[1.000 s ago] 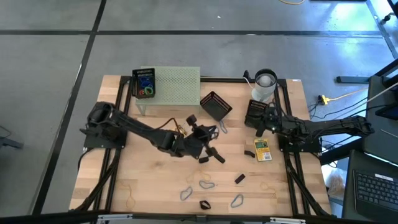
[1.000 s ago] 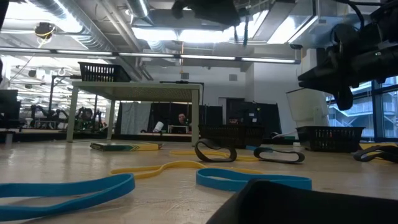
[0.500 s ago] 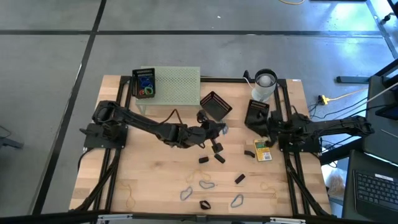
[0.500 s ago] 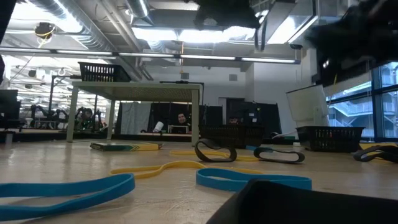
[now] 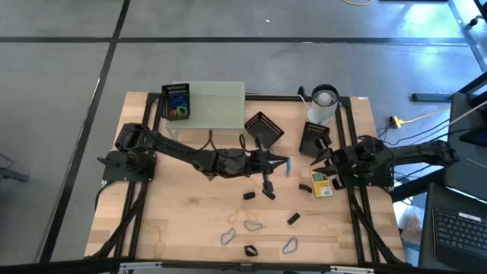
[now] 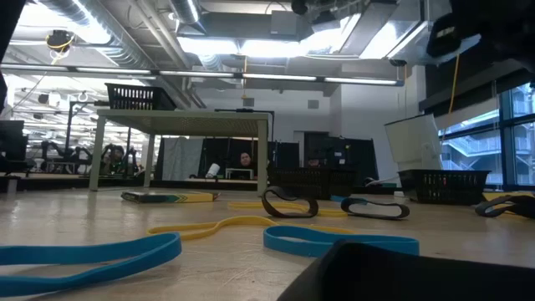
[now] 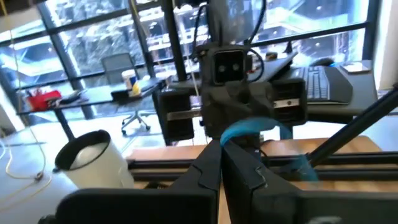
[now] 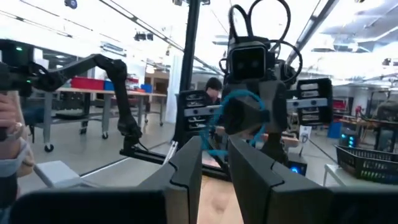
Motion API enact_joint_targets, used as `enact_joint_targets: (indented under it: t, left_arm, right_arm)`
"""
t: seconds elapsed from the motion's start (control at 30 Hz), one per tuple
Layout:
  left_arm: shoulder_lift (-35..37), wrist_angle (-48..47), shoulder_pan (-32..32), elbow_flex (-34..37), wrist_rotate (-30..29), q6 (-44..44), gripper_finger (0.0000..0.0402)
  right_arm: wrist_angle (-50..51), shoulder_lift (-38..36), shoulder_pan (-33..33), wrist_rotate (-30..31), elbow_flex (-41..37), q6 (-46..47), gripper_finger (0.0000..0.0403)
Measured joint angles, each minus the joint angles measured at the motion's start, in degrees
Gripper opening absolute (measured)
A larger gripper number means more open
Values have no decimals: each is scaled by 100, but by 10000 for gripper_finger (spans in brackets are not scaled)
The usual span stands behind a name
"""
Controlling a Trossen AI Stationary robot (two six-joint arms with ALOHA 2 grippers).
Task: Pick & Place Office Desk Supplies
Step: Put the blue rubber band into the right black bin
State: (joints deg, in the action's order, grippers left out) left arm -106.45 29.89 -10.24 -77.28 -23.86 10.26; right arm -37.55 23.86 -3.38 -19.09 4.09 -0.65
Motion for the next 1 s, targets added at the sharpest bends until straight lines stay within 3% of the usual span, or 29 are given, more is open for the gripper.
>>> enact_joint_targets:
  t: [0.47,0.8,1.0]
  left_arm:
    - [0,-8,2,2,-262,146,2]
    - [0,-11,-11,2,-667,393,2]
    - [0,-9,2,2,-673,400,3]
  right_arm:
    - [41,2453,-10,326,1178,-49,95]
    - [41,3023,-76,323,1491,-199,182]
    - [37,3214,-76,323,1707,-202,201]
